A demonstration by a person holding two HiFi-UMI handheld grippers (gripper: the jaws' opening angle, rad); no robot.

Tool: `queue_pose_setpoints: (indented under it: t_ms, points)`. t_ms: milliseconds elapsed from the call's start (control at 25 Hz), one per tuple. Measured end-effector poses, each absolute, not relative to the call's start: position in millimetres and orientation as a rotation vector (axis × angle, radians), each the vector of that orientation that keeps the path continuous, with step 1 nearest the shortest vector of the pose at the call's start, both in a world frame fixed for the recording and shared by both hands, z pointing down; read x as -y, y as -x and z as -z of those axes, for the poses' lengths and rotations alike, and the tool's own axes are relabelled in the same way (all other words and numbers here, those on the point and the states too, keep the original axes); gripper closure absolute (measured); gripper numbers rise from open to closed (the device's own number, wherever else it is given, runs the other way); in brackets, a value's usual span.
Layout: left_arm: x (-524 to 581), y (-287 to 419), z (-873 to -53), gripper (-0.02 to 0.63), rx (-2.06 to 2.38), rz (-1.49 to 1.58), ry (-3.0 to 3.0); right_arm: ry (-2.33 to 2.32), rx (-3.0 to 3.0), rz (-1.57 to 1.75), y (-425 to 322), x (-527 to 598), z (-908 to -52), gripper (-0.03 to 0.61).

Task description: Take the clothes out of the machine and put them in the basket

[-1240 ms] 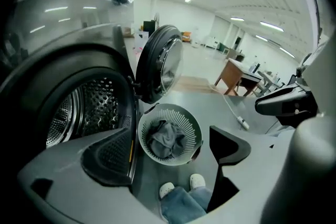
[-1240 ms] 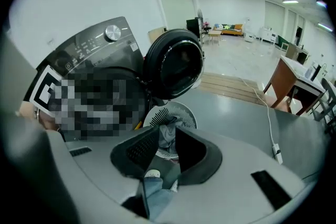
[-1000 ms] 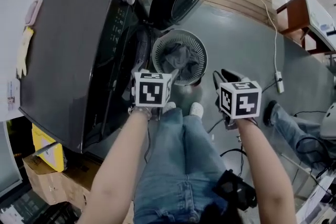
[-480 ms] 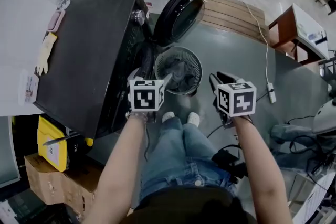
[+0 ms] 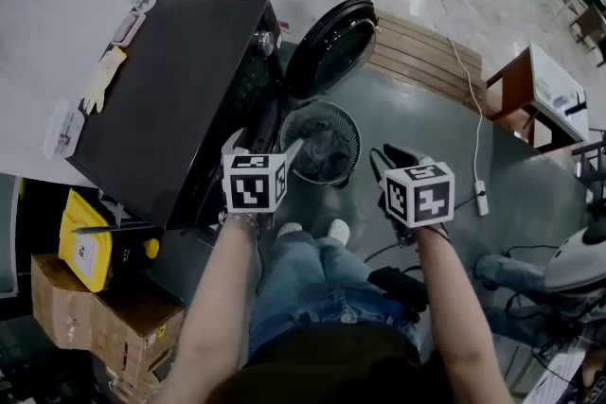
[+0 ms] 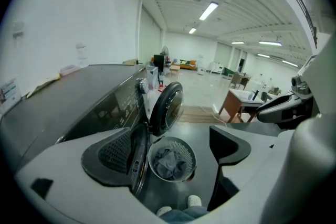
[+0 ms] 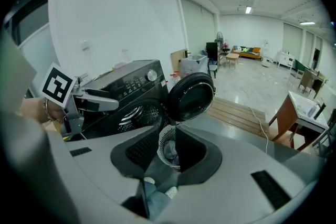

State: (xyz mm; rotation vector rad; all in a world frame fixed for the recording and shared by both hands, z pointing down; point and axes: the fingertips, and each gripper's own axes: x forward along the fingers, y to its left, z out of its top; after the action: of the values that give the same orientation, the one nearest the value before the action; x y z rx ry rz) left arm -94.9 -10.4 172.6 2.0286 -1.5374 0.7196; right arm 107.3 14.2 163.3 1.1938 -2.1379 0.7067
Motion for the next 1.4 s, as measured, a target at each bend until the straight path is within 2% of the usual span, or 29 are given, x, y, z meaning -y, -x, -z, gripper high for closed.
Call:
queue_pose_setpoints:
  t_ms: [840,1400]
  points:
    - [-36,151,-64,0.161,1.502,-0.506,-2.382,-1.560,2.198,-0.438,-58,-79,-58,0.482]
    - [-79,171,17,0.163,1.575,-0.305,-2.759,-1.738,2.230,0.099,-21,-148,33,0.483]
